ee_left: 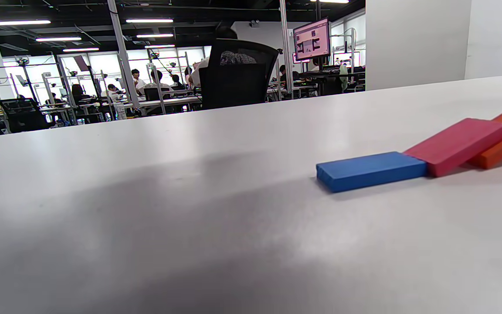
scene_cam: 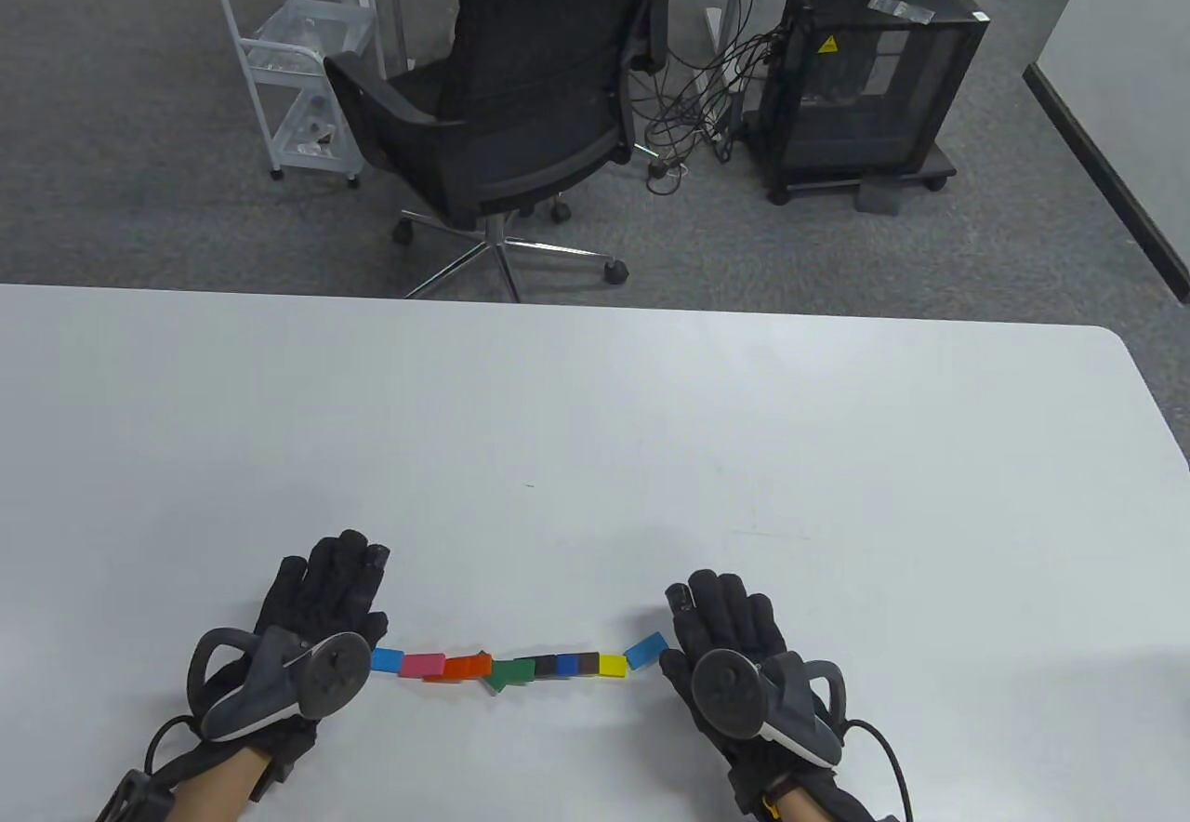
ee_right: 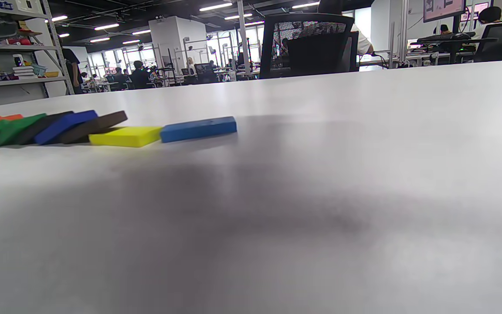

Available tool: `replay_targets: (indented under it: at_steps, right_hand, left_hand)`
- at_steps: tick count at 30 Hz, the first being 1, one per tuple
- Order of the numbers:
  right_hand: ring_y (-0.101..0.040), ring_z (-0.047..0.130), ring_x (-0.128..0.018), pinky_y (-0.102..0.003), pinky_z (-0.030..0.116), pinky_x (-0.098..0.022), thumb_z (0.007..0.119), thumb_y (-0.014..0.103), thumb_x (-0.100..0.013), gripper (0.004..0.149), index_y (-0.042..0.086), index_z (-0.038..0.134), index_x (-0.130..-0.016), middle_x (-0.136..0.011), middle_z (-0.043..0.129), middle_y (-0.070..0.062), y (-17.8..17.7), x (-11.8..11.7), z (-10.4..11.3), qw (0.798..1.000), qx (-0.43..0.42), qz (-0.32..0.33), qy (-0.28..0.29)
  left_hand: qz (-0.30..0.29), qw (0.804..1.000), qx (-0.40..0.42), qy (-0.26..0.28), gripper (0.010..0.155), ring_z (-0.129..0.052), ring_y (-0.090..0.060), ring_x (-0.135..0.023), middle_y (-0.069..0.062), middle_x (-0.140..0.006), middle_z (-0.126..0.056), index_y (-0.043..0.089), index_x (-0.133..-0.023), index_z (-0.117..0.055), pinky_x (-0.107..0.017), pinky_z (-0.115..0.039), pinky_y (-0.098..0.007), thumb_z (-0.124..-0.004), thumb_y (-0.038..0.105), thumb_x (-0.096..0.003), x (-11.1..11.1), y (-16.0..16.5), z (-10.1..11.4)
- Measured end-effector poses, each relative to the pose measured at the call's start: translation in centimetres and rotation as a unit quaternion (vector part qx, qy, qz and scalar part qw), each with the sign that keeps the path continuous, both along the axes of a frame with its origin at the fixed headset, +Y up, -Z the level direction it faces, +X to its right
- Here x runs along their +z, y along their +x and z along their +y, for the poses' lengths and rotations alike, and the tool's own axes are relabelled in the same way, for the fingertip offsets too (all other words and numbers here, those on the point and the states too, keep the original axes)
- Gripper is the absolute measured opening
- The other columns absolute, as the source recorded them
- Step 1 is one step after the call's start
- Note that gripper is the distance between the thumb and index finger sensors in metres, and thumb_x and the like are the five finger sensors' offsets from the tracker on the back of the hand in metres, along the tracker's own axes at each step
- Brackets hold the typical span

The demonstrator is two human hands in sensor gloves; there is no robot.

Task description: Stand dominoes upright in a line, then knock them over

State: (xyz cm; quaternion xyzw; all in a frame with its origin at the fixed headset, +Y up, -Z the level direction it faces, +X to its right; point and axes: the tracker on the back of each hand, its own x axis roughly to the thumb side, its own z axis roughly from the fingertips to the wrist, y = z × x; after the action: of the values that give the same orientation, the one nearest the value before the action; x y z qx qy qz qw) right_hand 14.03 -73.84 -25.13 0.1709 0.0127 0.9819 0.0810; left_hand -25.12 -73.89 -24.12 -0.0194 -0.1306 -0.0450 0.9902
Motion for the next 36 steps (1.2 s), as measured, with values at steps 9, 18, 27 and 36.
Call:
replay_targets:
  at_steps: [9,18,27,36]
  right_hand:
    - [-0.038,0.029,-0.111,-0.050,0.023,-0.081,0.046,0.048,-0.058,0.067,0.017,0.041,-0.118,-0.120,0.024,-0.012,-0.01,-0.01,-0.02,1.000,-0.002,0.002,-0.002]
    - [-0.037,0.028,-0.111,-0.050,0.022,-0.081,0.046,0.048,-0.058,0.067,0.017,0.040,-0.118,-0.120,0.024,-0.011,-0.13,0.03,-0.06,1.000,-0.001,0.005,-0.005]
    - [-0.037,0.028,-0.111,-0.050,0.022,-0.081,0.046,0.048,-0.058,0.067,0.017,0.040,-0.118,-0.120,0.024,-0.011,-0.21,0.05,-0.09,1.000,0.000,0.007,-0.008]
    - [-0.037,0.028,-0.111,-0.050,0.022,-0.081,0.046,0.048,-0.058,0.068,0.017,0.040,-0.118,-0.120,0.024,-0.011,-0.19,0.01,-0.08,1.000,0.000,0.007,-0.010]
  left_hand:
    - [-0.004,1.000,-0.005,-0.005,0.064,-0.028,-0.037,-0.122,-0.013,-0.133,-0.023,0.015,-0.128,-0.025,-0.089,-0.023,-0.052,-0.040,0.044,-0.0722,0.02,0.20,-0.13]
    - [-0.003,1.000,0.002,-0.003,0.064,-0.027,-0.037,-0.122,-0.013,-0.133,-0.023,0.015,-0.128,-0.025,-0.089,-0.022,-0.052,-0.039,0.044,-0.0722,0.01,0.13,-0.16]
    - [-0.005,1.000,-0.002,-0.003,0.064,-0.027,-0.037,-0.122,-0.013,-0.133,-0.022,0.015,-0.128,-0.025,-0.089,-0.022,-0.052,-0.039,0.043,-0.0722,0.05,0.22,-0.14]
    - [-0.003,1.000,-0.006,-0.013,0.064,-0.027,-0.037,-0.122,-0.013,-0.133,-0.023,0.015,-0.128,-0.025,-0.089,-0.022,-0.052,-0.039,0.044,-0.0722,0.08,0.27,-0.21]
